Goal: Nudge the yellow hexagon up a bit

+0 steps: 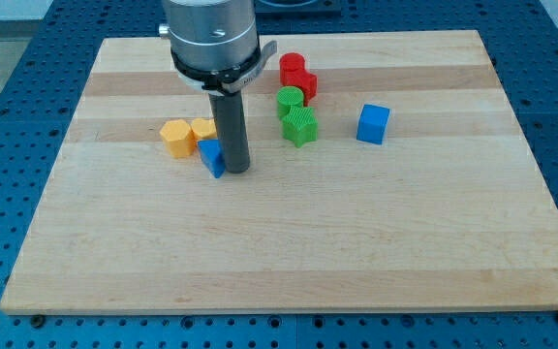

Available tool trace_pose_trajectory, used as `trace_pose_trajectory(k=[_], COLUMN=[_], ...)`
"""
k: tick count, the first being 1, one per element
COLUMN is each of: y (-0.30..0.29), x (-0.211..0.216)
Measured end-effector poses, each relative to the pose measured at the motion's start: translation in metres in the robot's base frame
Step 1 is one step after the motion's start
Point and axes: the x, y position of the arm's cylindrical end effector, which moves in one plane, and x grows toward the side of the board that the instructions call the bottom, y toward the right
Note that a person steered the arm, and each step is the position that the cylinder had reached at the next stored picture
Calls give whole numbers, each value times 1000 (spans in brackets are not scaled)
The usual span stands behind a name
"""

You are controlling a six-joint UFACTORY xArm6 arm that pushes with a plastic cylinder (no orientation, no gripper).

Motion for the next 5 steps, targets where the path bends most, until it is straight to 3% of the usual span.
trace_pose_trajectory(k=[2,3,5], y=[-27,-83,-95], x=[54,51,3])
